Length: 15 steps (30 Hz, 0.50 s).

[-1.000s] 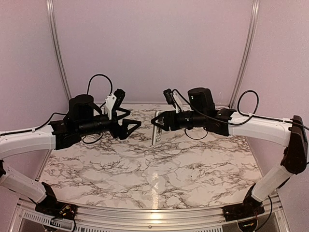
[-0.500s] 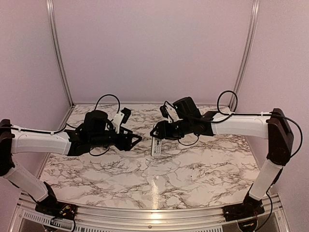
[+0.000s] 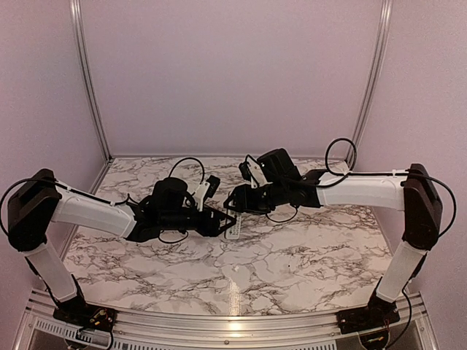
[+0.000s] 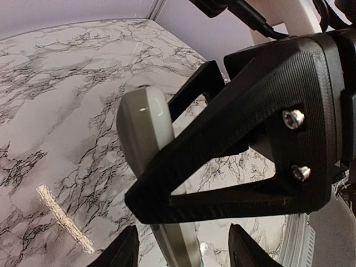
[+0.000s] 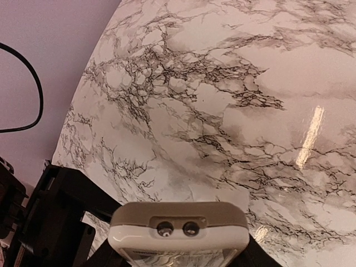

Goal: Load the batteries into the remote control
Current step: Pass from the right arm to the left

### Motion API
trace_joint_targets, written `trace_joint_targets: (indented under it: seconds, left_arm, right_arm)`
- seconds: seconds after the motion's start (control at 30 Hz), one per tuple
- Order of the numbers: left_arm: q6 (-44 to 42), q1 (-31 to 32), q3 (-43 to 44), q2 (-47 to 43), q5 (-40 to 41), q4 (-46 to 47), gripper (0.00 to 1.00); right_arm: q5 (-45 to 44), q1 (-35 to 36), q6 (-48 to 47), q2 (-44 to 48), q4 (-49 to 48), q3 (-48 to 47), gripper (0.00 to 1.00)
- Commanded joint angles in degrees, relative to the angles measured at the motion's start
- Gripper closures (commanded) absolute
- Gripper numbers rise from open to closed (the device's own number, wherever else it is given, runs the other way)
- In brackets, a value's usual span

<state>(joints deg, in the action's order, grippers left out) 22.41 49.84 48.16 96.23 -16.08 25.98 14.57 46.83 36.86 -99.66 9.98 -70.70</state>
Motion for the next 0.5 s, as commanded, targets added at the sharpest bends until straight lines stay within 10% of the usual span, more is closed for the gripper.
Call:
trace_joint_targets:
  seconds: [0.0,0.27,0.47]
  left_arm:
    - [1.44,0.80,3.22,2.59,0.23,1.99,0.45]
    - [3.07,0.82,4.66,4.23,3.31,0.54,0.72]
    - [5.13,0.79,3.65,3.64,2.59,1.13,0.83]
  right_arm:
    - [-0.51,0.55,1.17,-0.32,-0.81,-2.75,0.83]
    - [0.07,0.54,1.32,0.53,-1.48,-1.34,0.81]
    - [3.43,-0.96,1.10,1.38,-2.32,-0.54,0.51]
